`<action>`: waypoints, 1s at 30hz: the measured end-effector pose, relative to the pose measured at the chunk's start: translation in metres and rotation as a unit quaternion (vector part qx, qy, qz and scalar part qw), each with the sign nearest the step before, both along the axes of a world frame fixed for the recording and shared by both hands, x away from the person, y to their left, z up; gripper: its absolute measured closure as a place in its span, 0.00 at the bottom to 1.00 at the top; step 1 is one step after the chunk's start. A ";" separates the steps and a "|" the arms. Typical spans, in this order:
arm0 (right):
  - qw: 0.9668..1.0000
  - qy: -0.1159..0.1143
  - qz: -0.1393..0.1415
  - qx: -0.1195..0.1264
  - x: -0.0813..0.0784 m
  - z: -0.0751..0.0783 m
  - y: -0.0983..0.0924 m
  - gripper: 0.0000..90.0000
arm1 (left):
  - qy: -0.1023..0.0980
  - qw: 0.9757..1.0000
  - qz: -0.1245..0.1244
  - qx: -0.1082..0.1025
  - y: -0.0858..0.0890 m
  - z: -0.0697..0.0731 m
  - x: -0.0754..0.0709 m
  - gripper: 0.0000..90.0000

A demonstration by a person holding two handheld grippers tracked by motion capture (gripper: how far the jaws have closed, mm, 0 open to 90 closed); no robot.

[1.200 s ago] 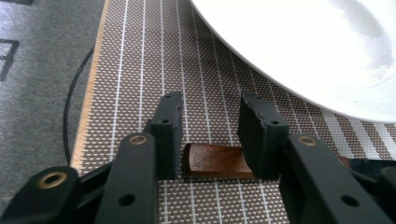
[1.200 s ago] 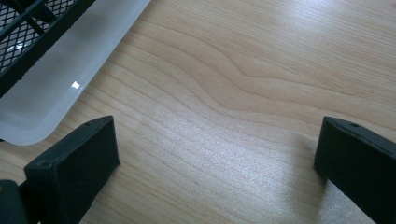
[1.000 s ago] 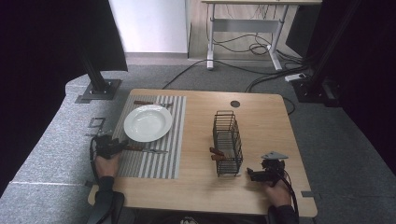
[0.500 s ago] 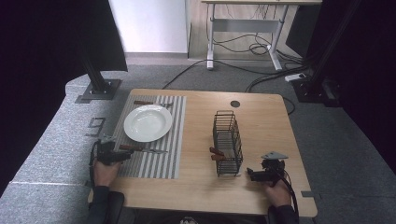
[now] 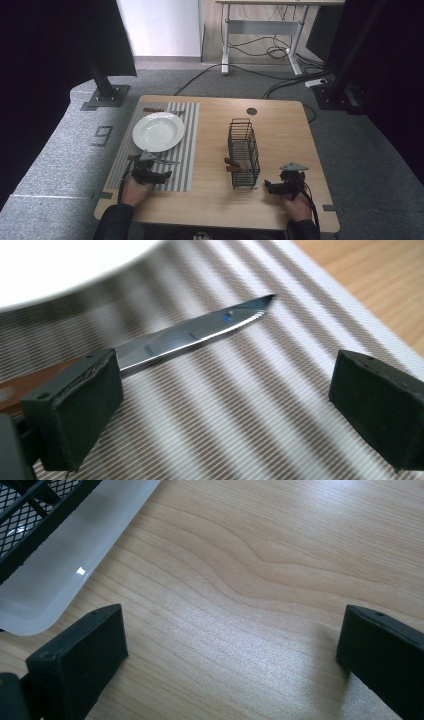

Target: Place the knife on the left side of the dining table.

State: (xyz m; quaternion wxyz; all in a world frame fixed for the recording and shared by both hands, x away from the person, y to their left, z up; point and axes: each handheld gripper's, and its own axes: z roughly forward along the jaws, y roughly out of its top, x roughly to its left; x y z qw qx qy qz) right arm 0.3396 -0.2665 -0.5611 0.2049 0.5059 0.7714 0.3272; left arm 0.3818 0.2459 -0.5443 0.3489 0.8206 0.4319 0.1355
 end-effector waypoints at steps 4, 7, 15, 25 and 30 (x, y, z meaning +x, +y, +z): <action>1.000 0.000 0.000 0.000 0.000 0.000 0.000 0.00 | 0.004 1.000 -0.025 -0.004 -0.022 -0.004 0.002 0.00; 1.000 0.000 0.000 0.000 0.000 0.000 0.000 0.00 | 0.005 1.000 -0.030 -0.001 -0.027 -0.005 0.003 0.00; 1.000 0.000 0.000 0.000 0.000 0.000 0.000 0.00 | 0.002 0.999 -0.036 0.005 -0.037 -0.005 0.006 0.01; 1.000 0.000 0.000 0.000 0.000 0.000 0.000 0.00 | -0.011 1.000 -0.018 0.014 -0.027 0.003 -0.001 0.00; 1.000 0.000 0.000 0.000 0.000 0.000 0.000 0.00 | -0.016 0.998 0.041 0.042 0.015 0.008 -0.012 0.00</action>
